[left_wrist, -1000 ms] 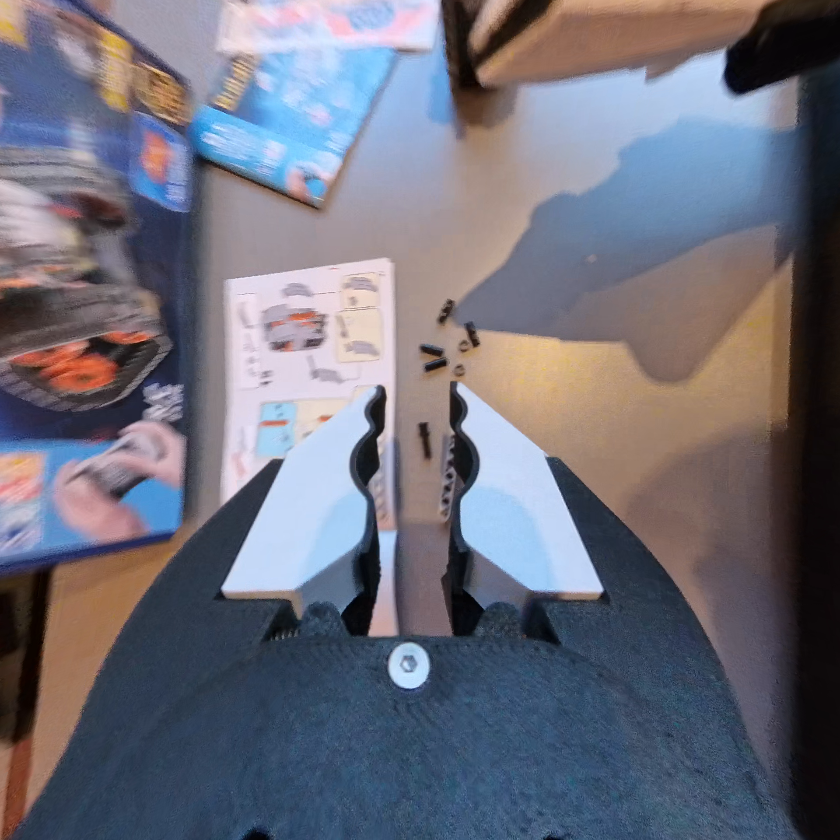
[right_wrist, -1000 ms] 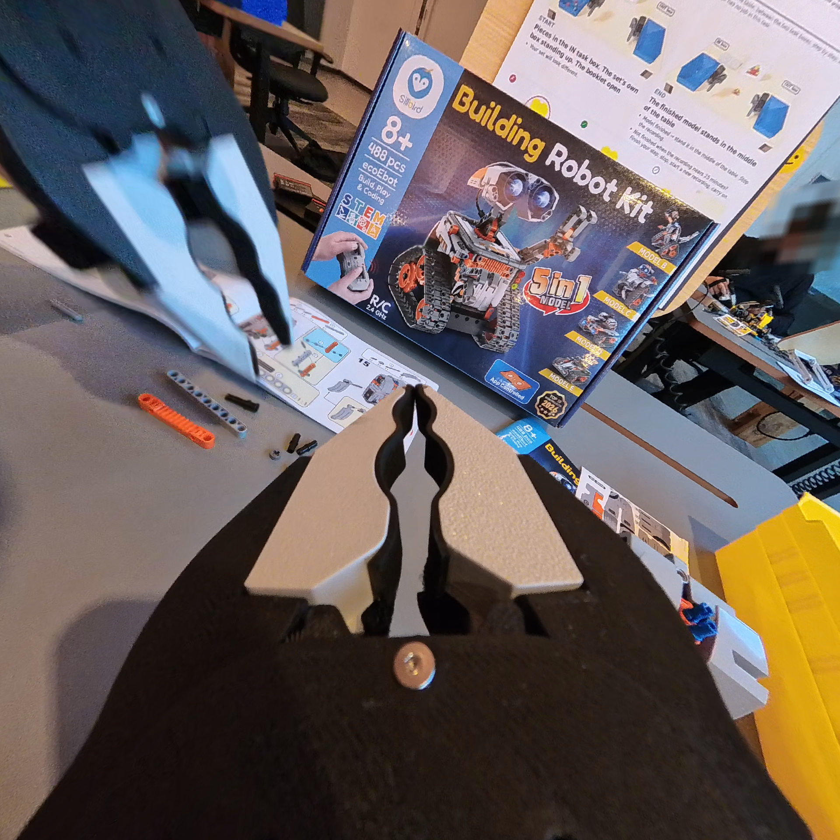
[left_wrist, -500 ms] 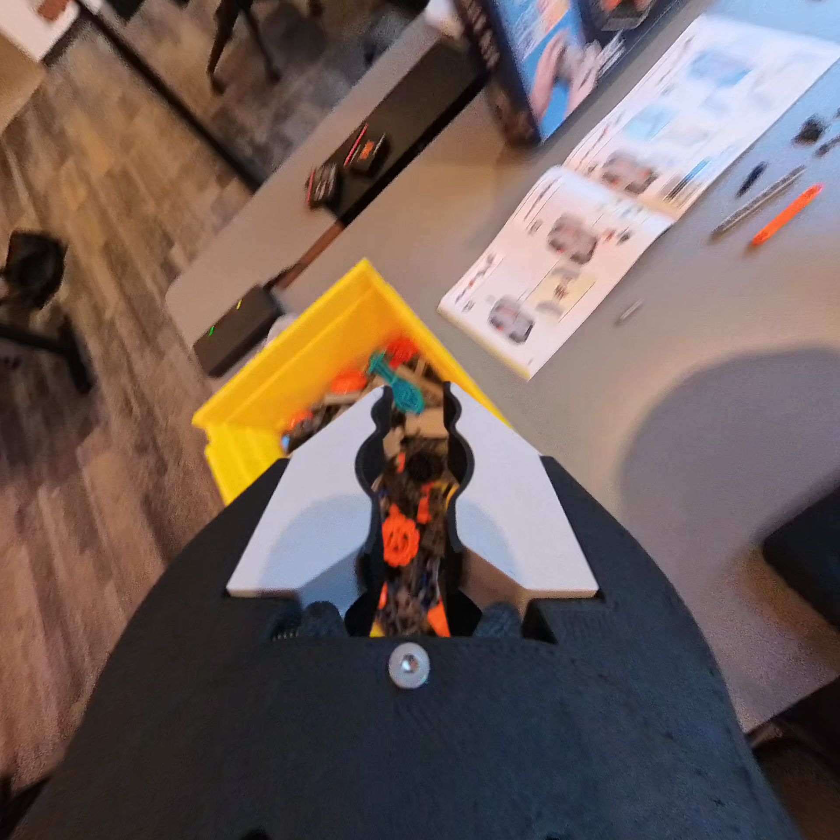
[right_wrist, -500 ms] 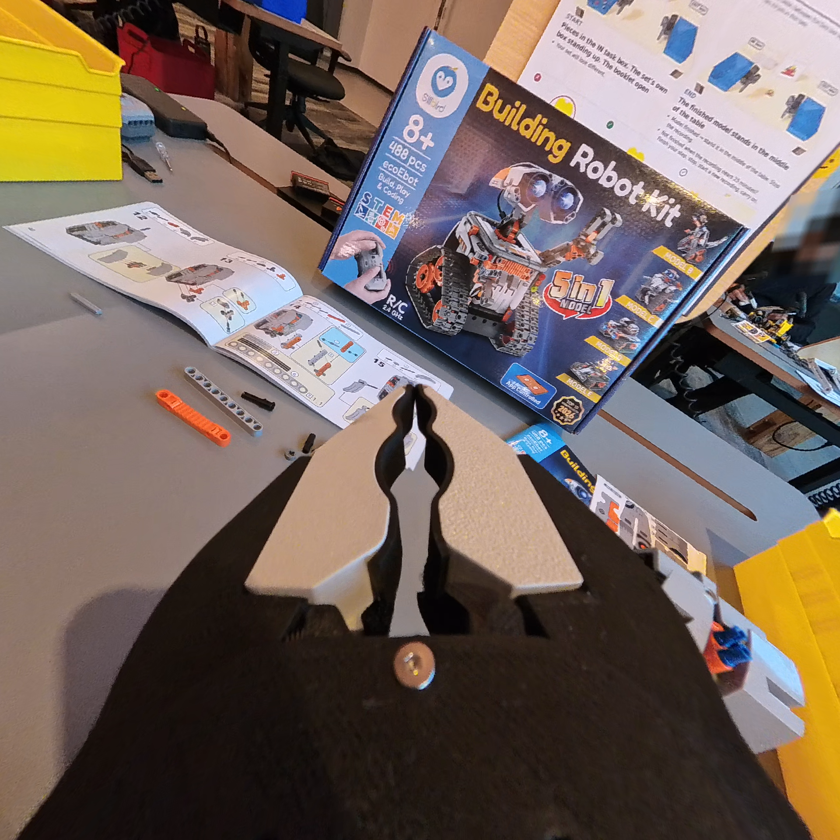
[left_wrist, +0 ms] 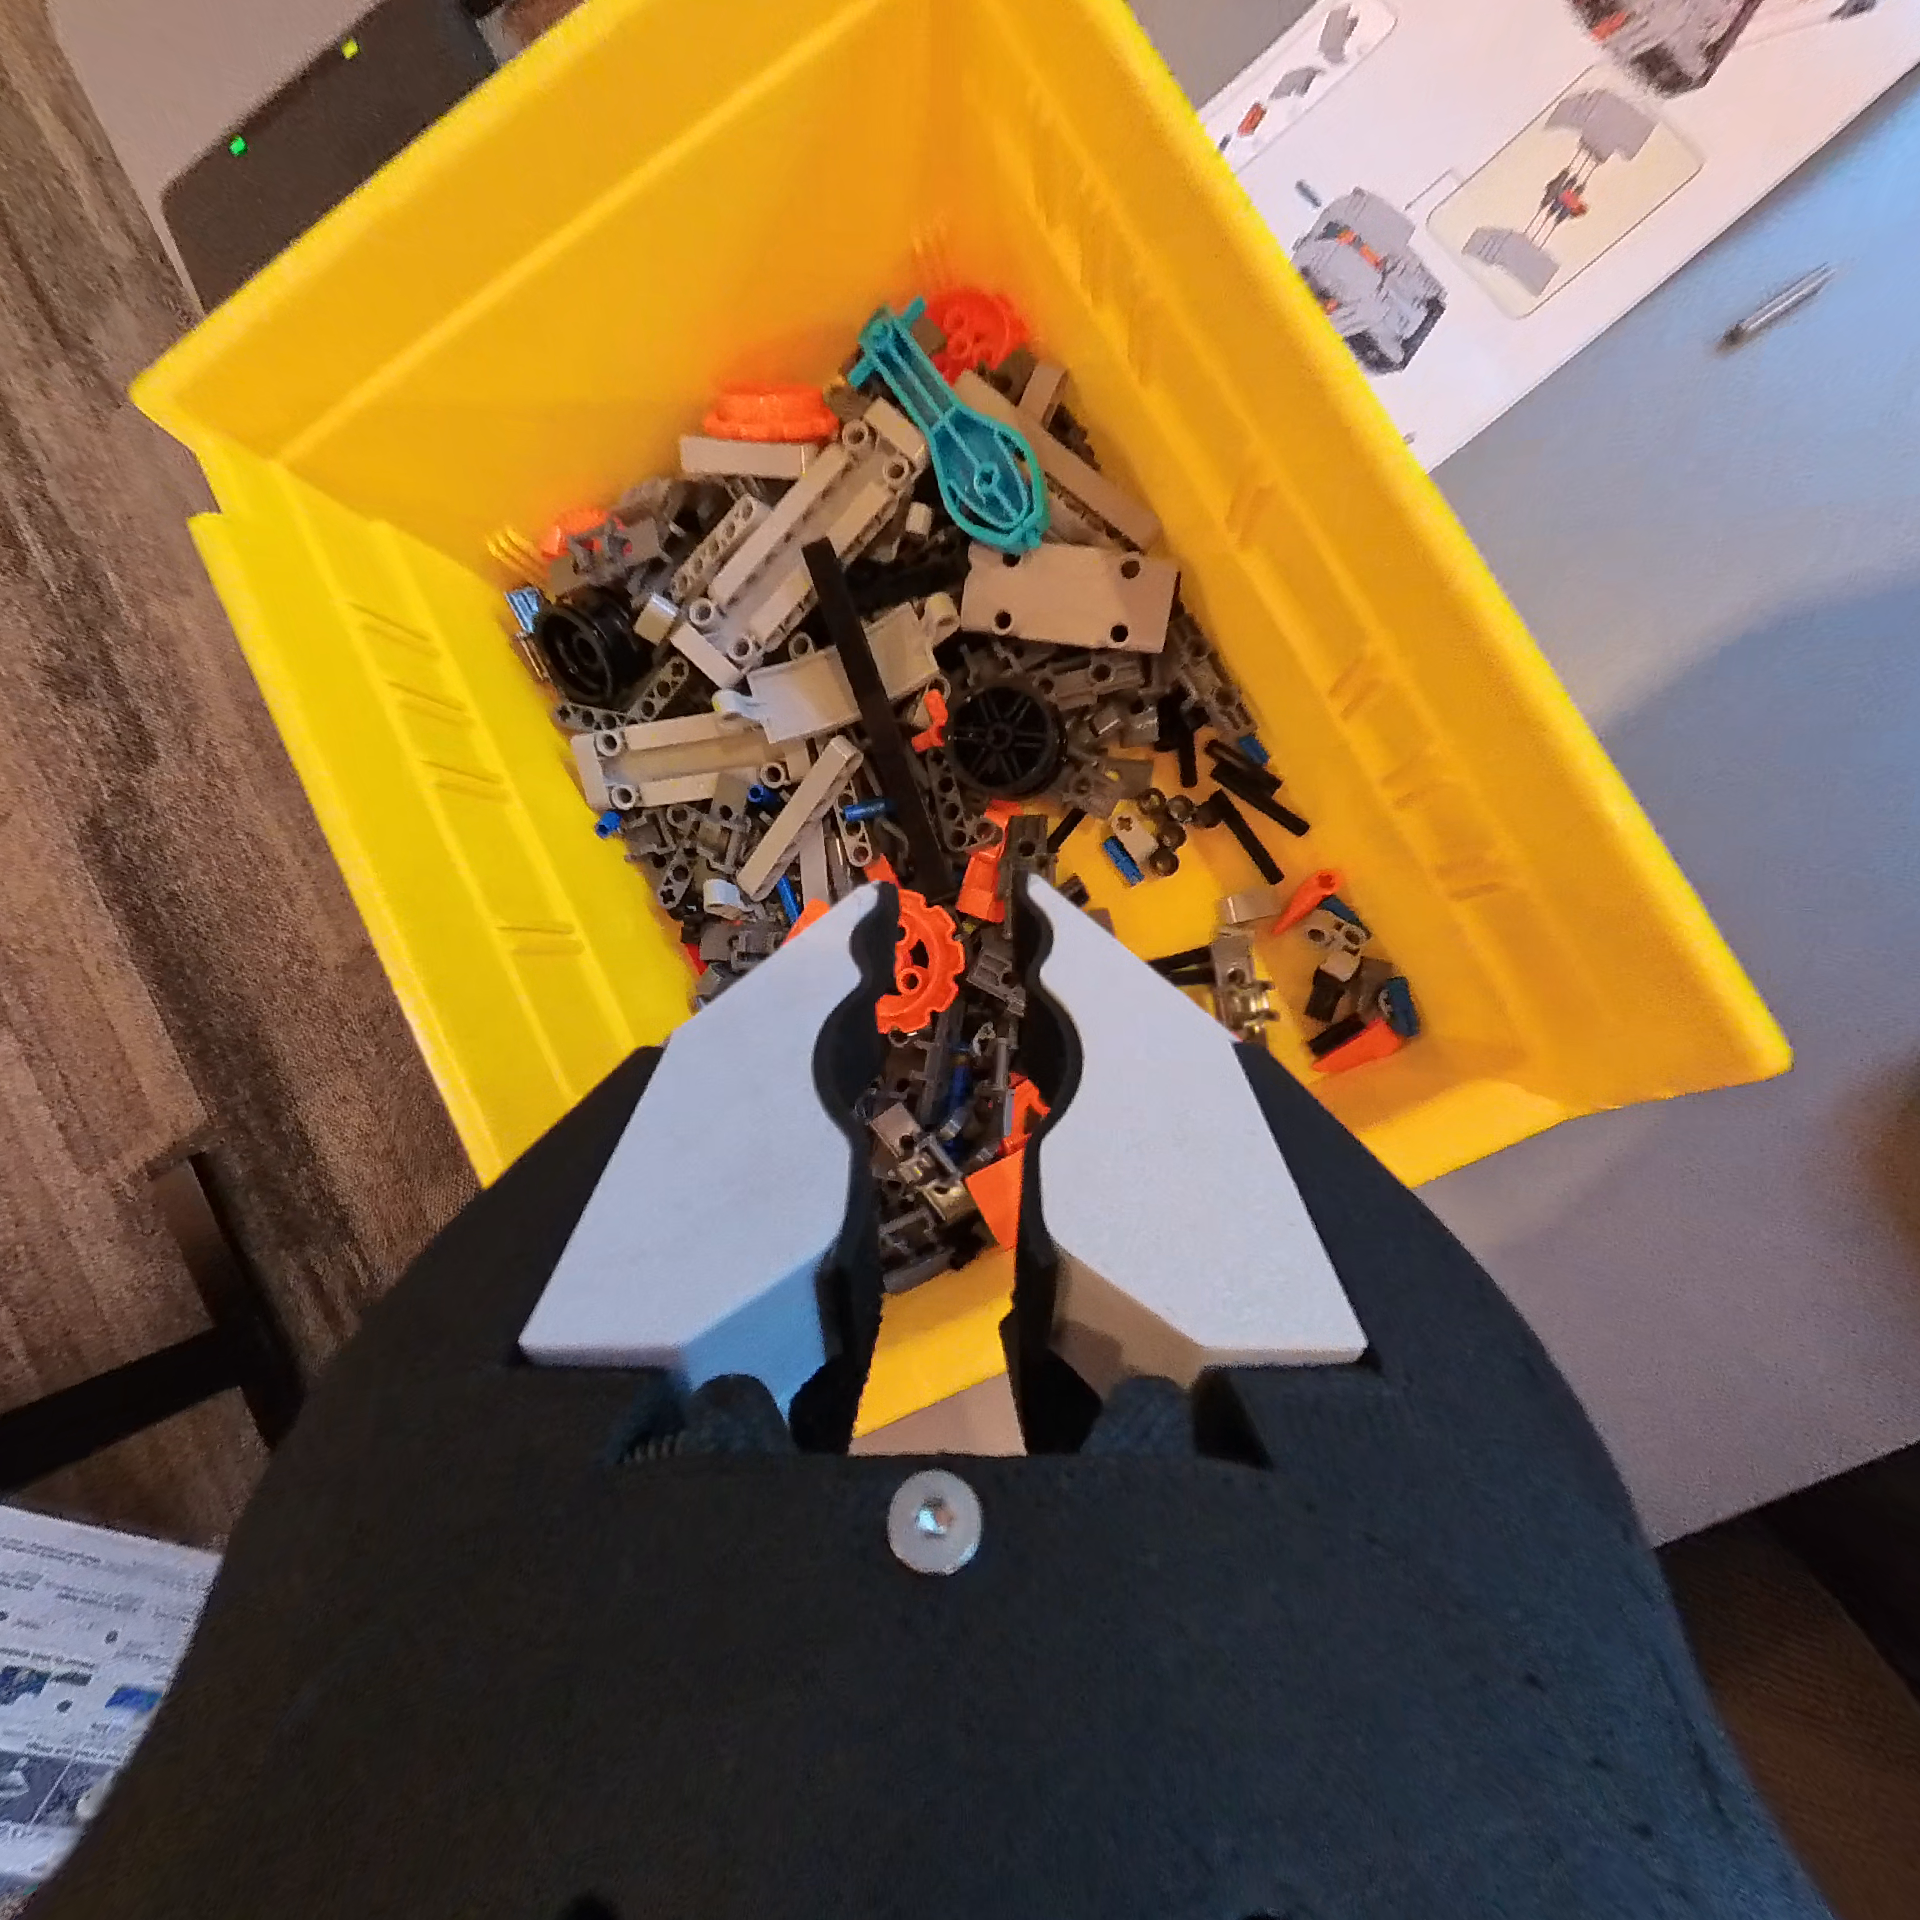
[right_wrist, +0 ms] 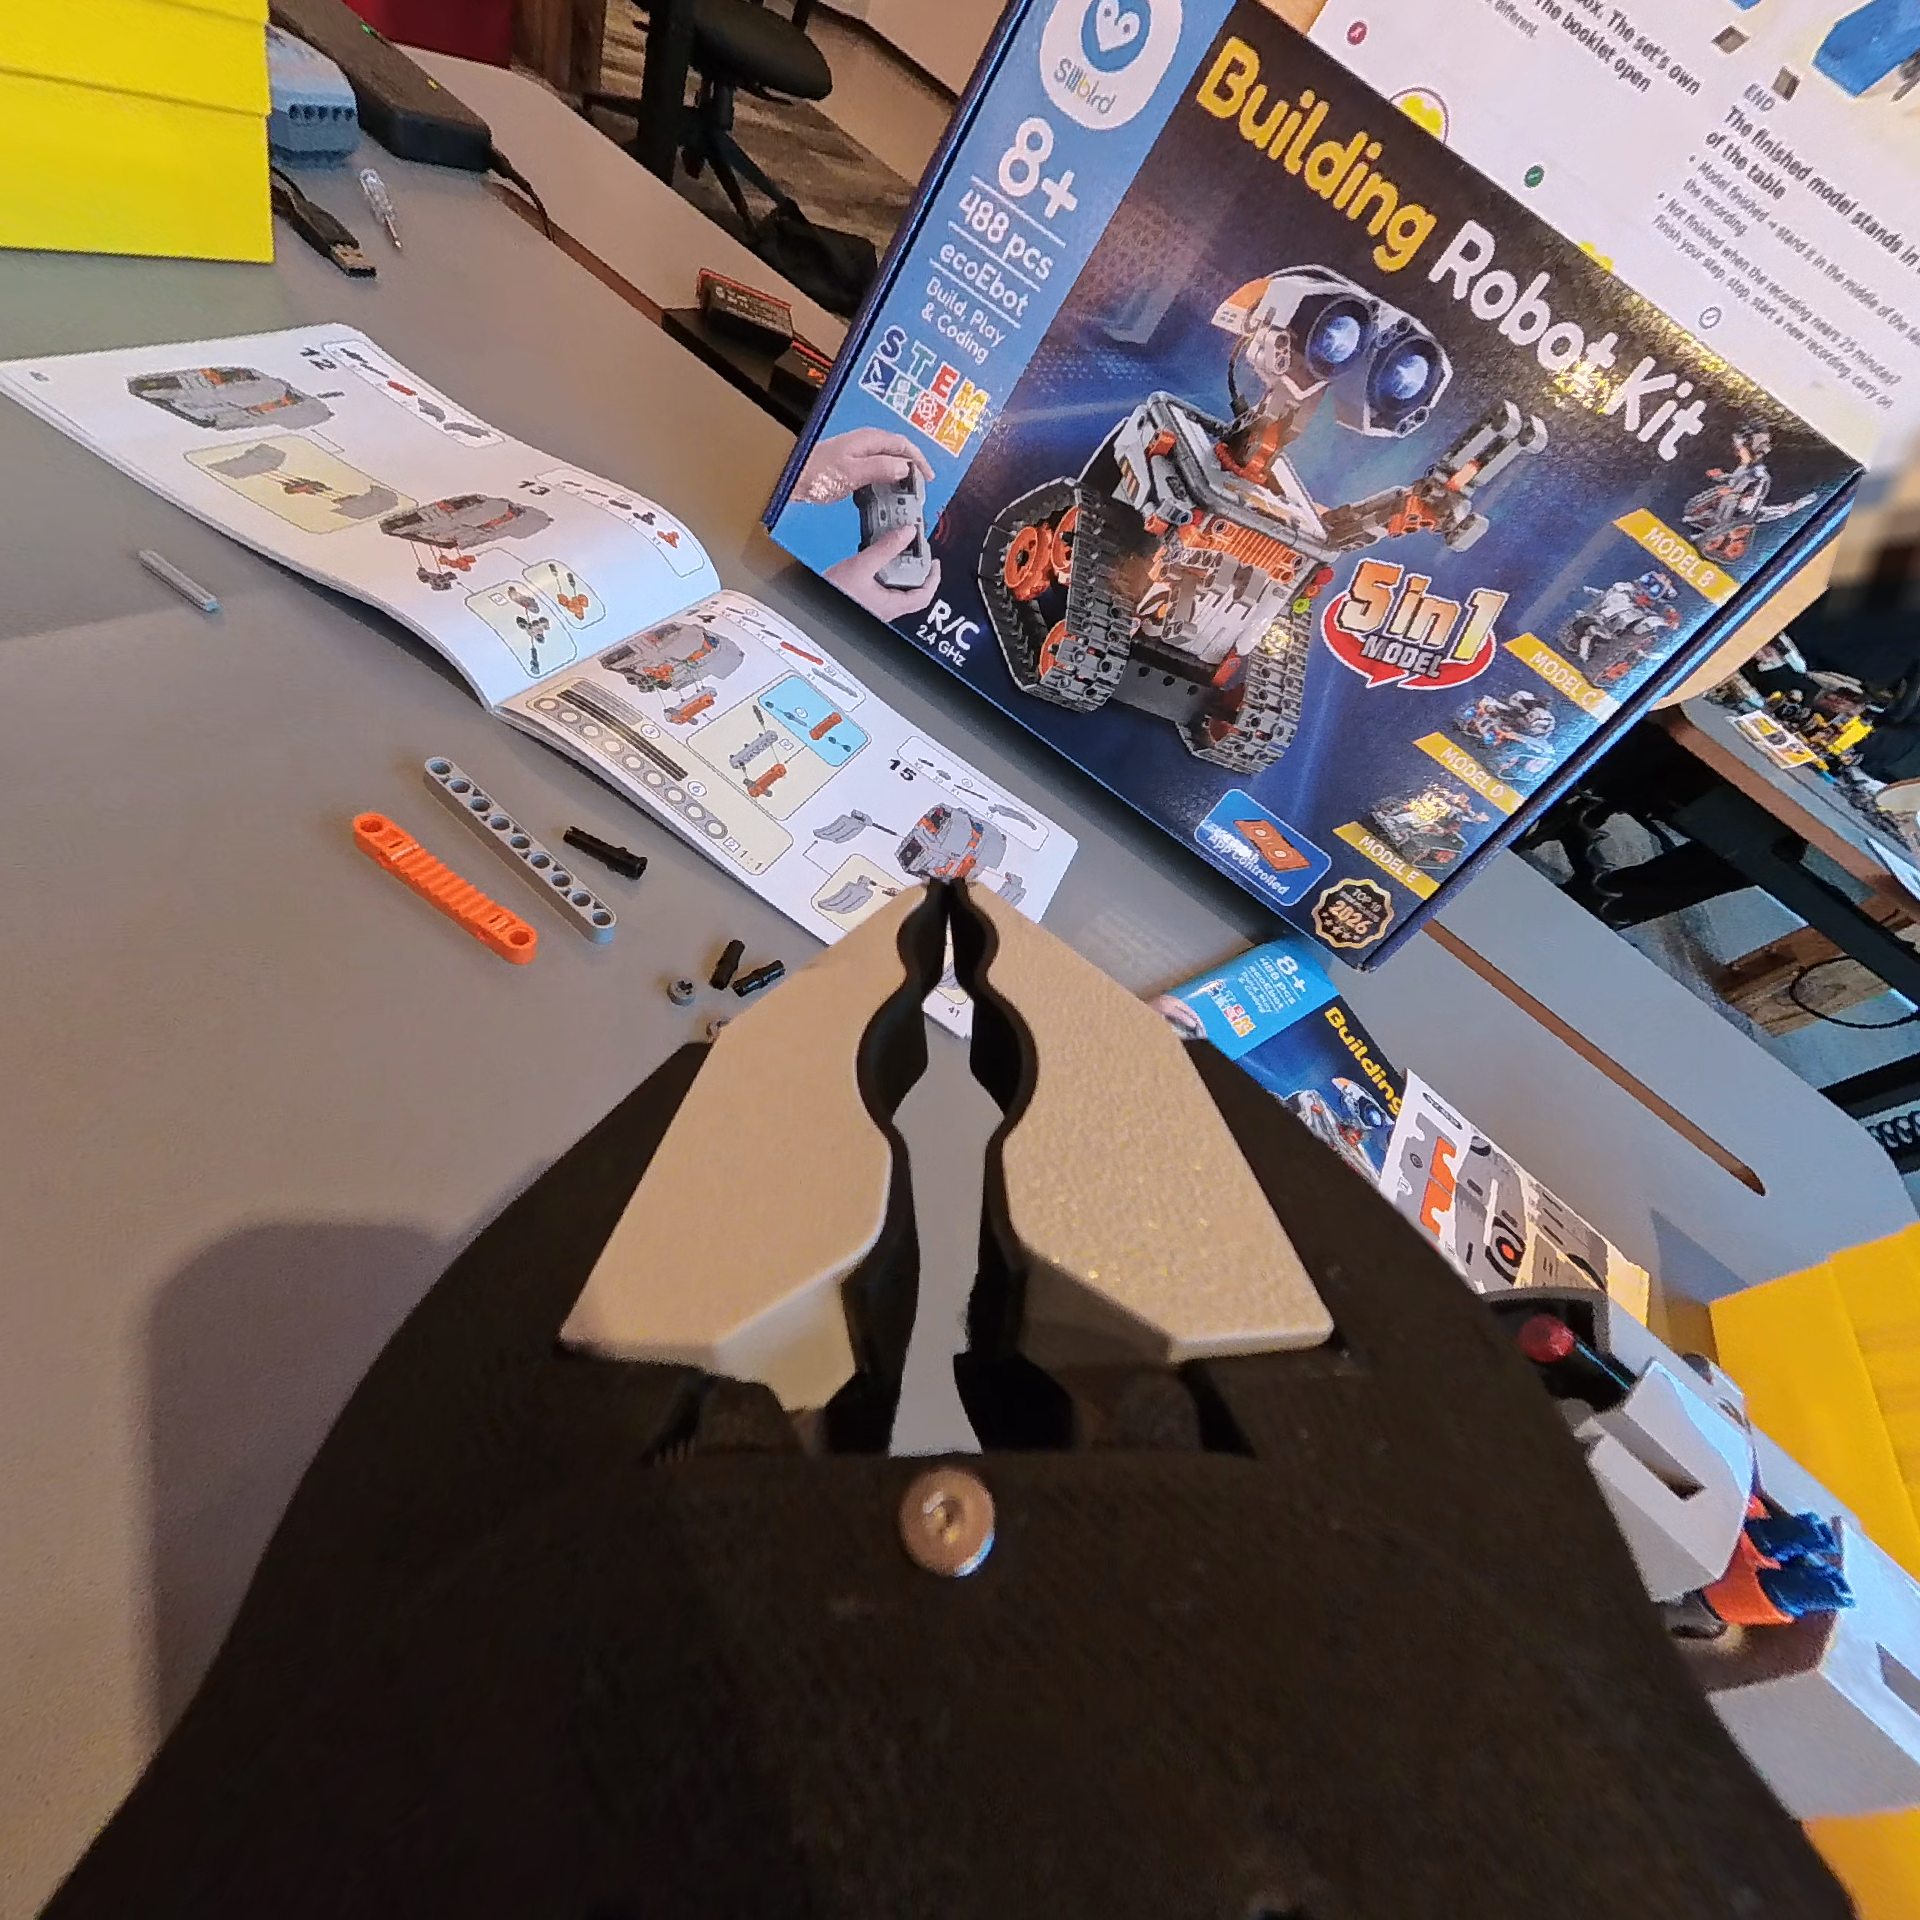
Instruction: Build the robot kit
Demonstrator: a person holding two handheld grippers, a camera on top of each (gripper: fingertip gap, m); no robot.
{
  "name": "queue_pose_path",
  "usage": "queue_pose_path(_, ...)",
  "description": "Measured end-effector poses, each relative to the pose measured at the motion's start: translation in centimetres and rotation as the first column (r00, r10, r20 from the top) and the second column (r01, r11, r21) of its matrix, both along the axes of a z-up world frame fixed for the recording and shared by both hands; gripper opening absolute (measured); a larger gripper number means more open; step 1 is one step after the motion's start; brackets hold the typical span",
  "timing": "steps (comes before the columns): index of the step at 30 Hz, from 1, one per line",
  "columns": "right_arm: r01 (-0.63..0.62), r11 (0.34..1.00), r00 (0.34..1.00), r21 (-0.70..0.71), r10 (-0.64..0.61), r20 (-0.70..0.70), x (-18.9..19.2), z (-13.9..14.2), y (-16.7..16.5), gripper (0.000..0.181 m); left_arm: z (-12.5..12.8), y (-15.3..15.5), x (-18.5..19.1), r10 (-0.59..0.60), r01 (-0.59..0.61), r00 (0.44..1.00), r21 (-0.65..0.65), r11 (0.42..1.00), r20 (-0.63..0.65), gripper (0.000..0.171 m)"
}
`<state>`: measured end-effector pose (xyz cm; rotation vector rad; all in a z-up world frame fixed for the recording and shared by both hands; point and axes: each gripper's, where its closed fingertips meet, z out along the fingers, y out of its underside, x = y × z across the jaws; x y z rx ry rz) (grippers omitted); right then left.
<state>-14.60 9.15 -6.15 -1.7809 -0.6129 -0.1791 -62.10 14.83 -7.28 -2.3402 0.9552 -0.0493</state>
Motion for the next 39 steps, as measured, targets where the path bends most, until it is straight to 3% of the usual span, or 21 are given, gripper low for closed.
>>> queue_pose_path(26,-0.012,1.000,1.000,0.004,0.012,0.009,-0.3,-0.2,0.0,0.000,-1.4,0.9,-2.1,0.048,-0.050,0.997,-0.032,0.998,-0.064,0.017)
queue_pose_path(29,-0.028,0.999,0.999,0.027,0.029,-0.036,-0.5,0.3,0.1,0.000,-2.0,0.9,-1.5,0.008,-0.013,0.998,-0.076,0.997,-0.068,0.018)
queue_pose_path(33,-0.016,1.000,0.998,0.025,0.017,-0.064,0.0,0.1,0.4,0.000,-3.6,1.0,0.4,-0.101,0.084,0.990,-0.159,0.984,-0.103,0.030)
queue_pose_path(36,-0.012,1.000,0.999,0.027,0.013,-0.048,0.1,-0.2,0.7,0.000,-4.4,2.6,0.8,-0.130,0.104,0.975,-0.150,0.983,-0.178,0.060)
queue_pose_path(39,-0.047,0.996,0.999,0.075,0.049,-0.022,-0.7,0.4,0.6,0.000,-4.7,3.7,2.8,-0.178,0.154,0.977,-0.190,0.969,-0.116,0.065)
